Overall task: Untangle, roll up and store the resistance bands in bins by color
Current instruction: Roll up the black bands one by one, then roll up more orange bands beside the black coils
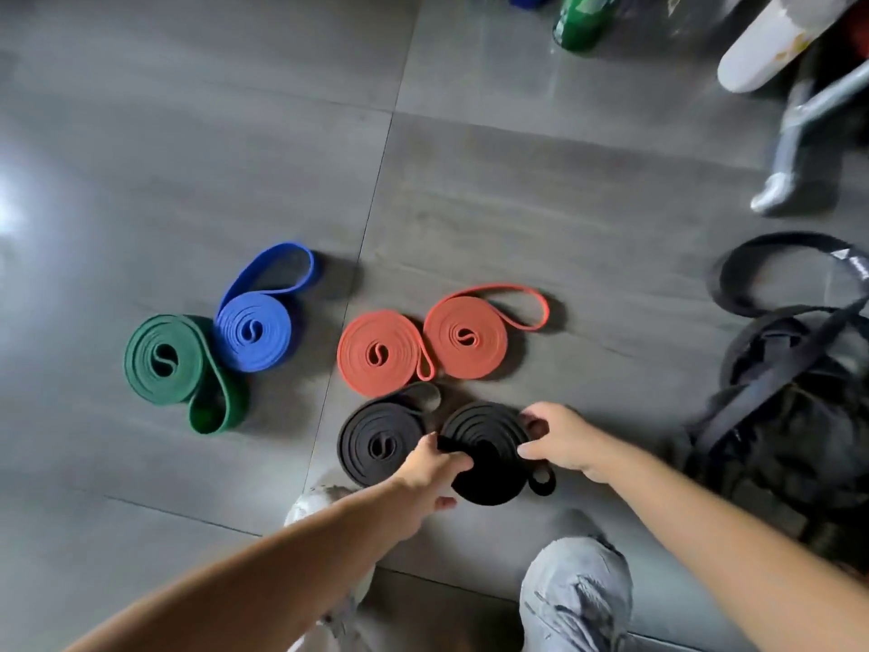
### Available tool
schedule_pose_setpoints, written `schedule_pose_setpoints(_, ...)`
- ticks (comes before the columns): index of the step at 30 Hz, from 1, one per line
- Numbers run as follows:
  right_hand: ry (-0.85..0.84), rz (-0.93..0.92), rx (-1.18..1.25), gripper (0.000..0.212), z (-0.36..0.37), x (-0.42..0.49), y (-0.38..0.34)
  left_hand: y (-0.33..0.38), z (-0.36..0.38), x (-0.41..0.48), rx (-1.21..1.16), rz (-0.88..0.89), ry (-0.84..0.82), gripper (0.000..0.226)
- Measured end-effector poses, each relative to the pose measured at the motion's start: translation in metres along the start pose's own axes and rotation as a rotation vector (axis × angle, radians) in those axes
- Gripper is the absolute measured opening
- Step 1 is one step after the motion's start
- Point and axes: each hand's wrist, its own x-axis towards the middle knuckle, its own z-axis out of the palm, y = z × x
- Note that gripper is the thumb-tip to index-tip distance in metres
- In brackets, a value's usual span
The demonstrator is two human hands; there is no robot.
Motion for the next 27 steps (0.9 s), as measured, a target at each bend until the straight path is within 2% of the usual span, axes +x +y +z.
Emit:
schedule_pose_setpoints(2,0.068,-0.019,-0.028,0.042,0.011,0.001,-0.003,-0.004,-0.001,0.003,-0.047,0.003,0.051,0.009)
schedule_pose_setpoints(6,0.219,-0.049,0.017,0.043,0.027,0.002,-0.004,-0.013,-0.005,0.0,-0.08,0.021,0.076,0.018)
schedule_pose_setpoints(9,0.278,-0.051,-0.034,0.035,0.03,0.002,-0.003,-0.009,-0.007,-0.008,0.252,0.072,0.104,0.031)
schedule_pose_setpoints(11,0.297,-0.075,-0.095,0.03,0.029,0.001,-0.003,-0.002,-0.007,-0.018,0.463,0.097,0.164,0.029)
schedule_pose_setpoints(13,0.289,-0.087,-0.151,0.031,0.027,-0.003,-0.005,0.002,-0.006,-0.026,0.612,0.269,0.24,0.039)
schedule_pose_setpoints(16,0.289,-0.1,-0.056,0.03,0.029,-0.002,-0.001,0.004,-0.008,-0.027,0.962,0.669,0.301,0.06)
schedule_pose_setpoints(18,0.3,-0.149,0.035,0.033,0.031,0.0,0.002,0.005,-0.006,-0.02,1.254,0.81,0.247,0.06)
schedule_pose_setpoints(20,0.252,-0.204,0.068,0.043,0.033,0.004,0.006,0.008,0.0,-0.015,1.474,0.806,0.164,0.058)
schedule_pose_setpoints(23,0.213,-0.253,0.035,0.048,0.025,0.004,0.009,0.02,0.009,-0.013,1.581,0.75,0.156,0.052)
schedule_pose_setpoints(25,0.288,-0.282,0.029,0.048,0.012,-0.007,0.017,0.036,0.018,-0.017,1.63,0.743,0.147,0.044)
schedule_pose_setpoints(27,0.469,-0.296,0.019,0.046,-0.005,-0.03,0.038,0.052,0.037,-0.021,1.699,0.783,0.111,0.042)
